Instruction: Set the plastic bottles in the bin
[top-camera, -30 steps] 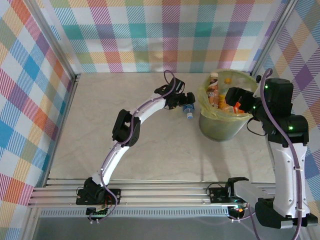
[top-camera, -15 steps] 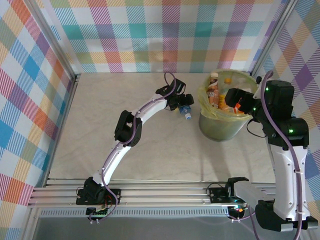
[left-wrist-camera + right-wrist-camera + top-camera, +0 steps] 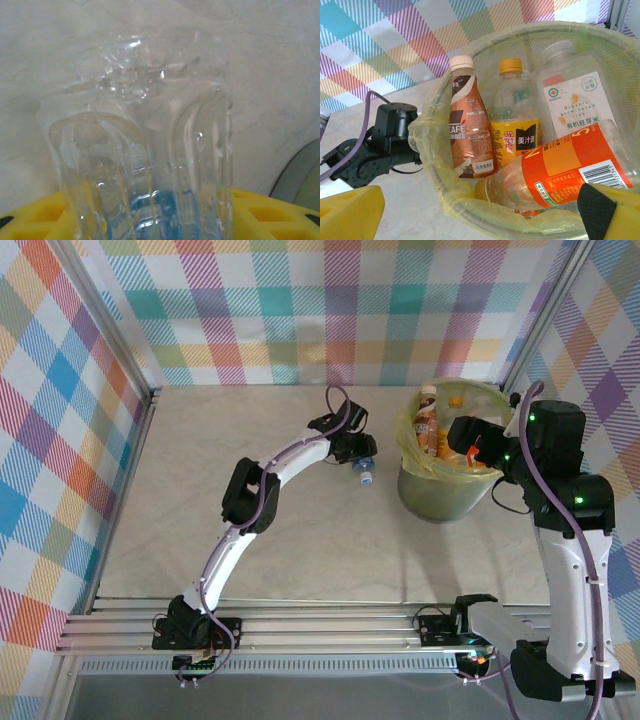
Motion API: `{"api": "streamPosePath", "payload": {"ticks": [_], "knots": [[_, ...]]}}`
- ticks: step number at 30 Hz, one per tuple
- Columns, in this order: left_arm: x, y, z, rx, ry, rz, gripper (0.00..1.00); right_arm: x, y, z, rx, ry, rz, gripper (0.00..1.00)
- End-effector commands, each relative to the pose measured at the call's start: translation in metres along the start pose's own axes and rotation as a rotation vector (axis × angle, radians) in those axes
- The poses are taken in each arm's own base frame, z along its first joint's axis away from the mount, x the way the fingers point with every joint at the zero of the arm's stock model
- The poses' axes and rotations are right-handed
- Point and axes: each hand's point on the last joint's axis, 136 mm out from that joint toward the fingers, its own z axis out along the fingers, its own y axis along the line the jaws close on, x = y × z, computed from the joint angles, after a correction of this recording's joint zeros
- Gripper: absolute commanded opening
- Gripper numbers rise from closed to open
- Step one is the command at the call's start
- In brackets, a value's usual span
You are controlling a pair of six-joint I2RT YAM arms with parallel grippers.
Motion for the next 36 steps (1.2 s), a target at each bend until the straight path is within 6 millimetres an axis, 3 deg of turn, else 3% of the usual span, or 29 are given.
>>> {"api": "streamPosePath", "payload": {"ticks": [1, 4, 8, 13, 21, 27, 36], "knots": [[-0.041, -0.015, -0.063, 0.035, -0.152, 0.068, 0.47, -0.004, 0.005, -0.001, -0.027, -0.017, 0.005, 1.00], [-0.053, -0.015, -0.097, 0.031, -0.231, 0.147, 0.46, -0.003, 0.006, 0.000, -0.033, -0.010, 0.009, 1.00], [-0.066, -0.029, -0.155, 0.066, -0.348, 0.296, 0.45, -0.002, 0.013, 0.002, -0.076, 0.000, 0.022, 1.00], [-0.064, -0.052, -0.226, 0.170, -0.475, 0.446, 0.45, 0.001, 0.039, 0.002, -0.225, 0.028, 0.046, 1.00], [-0.021, -0.082, -0.304, 0.433, -0.566, 0.656, 0.45, 0.006, 0.095, 0.002, -0.580, 0.104, 0.099, 1.00], [0.012, -0.090, -0.346, 0.562, -0.607, 0.788, 0.45, 0.014, 0.115, 0.005, -0.649, 0.144, 0.076, 1.00], [0.055, -0.104, -0.371, 0.733, -0.542, 0.900, 0.44, 0.036, 0.166, 0.015, -0.746, 0.230, -0.015, 1.00]]}}
